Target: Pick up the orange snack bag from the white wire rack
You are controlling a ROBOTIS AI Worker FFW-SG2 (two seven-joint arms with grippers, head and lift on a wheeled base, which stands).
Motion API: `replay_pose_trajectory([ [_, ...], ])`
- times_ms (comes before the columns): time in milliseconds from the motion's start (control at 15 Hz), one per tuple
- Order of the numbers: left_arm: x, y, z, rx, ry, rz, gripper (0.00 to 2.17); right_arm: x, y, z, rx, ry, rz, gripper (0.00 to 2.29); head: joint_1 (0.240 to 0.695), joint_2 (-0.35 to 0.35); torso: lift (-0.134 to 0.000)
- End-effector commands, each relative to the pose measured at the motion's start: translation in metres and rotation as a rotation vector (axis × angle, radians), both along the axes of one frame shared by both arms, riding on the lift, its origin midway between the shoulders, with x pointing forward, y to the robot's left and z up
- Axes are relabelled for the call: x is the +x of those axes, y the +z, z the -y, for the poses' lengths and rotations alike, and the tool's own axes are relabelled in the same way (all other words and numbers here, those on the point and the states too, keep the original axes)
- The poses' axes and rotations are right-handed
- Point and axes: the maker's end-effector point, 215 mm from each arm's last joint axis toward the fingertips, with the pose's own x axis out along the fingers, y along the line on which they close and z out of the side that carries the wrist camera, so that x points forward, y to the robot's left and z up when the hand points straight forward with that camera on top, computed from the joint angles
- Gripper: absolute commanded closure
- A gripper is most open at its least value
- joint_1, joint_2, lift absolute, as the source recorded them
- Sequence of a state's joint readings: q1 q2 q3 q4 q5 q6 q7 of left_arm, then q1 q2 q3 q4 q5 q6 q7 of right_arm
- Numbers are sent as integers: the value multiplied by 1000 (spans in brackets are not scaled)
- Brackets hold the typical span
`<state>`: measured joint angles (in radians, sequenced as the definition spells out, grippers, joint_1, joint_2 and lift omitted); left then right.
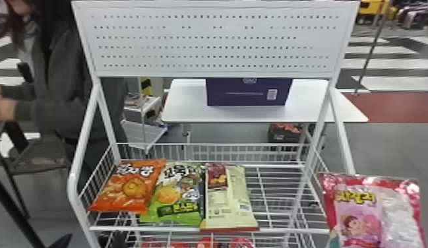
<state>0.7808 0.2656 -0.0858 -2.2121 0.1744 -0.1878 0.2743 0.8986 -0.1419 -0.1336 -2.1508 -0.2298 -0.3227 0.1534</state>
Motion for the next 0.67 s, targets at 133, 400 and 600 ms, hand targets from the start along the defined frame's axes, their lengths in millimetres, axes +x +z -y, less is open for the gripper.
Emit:
replay_pose_trajectory([
  [133, 0, 0, 0, -1, -2, 0, 147, -1, 0, -1, -1, 2, -1, 2246, 499, 0, 0],
  [400, 2, -1, 0, 0, -2, 1, 147, -1, 1, -1, -3, 2, 0, 2246, 499, 0, 0],
  [600, 10, -5, 3, 2, -11, -7, 147, -1, 1, 0, -6, 0, 0, 2246, 499, 0, 0],
])
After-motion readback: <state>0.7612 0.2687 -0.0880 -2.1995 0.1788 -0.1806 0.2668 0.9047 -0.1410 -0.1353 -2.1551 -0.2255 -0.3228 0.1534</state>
